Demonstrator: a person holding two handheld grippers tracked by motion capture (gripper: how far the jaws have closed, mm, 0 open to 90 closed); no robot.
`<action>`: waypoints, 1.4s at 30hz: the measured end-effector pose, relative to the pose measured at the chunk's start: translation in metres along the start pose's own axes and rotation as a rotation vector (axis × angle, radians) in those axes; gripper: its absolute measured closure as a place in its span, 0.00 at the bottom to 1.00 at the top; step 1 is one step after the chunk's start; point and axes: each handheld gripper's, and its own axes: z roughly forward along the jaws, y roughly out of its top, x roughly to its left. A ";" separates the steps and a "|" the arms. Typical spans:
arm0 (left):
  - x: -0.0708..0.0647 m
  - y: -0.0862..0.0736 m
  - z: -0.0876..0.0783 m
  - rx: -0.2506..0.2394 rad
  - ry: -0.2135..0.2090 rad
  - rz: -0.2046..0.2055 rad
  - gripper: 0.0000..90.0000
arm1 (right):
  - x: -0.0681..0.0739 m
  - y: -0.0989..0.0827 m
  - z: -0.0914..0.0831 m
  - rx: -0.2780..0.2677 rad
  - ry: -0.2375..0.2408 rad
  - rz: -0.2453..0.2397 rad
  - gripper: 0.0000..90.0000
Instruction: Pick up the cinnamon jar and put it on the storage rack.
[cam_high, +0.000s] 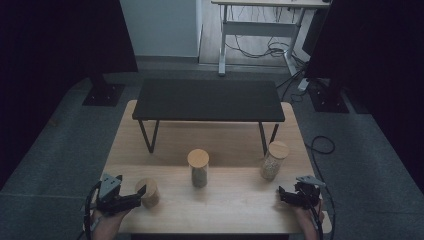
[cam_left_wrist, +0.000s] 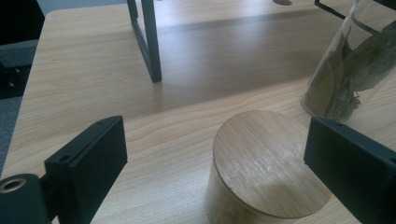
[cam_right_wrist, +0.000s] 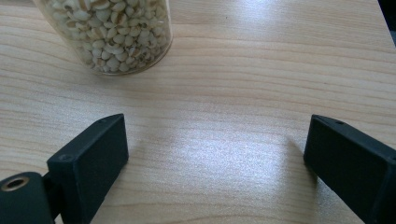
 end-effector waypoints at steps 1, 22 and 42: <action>-0.001 0.000 0.000 -0.002 -0.002 -0.001 0.06 | 0.000 0.000 0.000 0.000 0.000 0.000 0.06; -0.014 -0.003 0.005 -0.010 -0.015 0.000 0.06 | 0.000 0.000 0.000 0.000 0.000 0.000 0.06; -0.026 -0.007 0.011 -0.009 -0.008 0.011 0.06 | 0.000 0.000 0.000 0.001 0.001 -0.001 0.06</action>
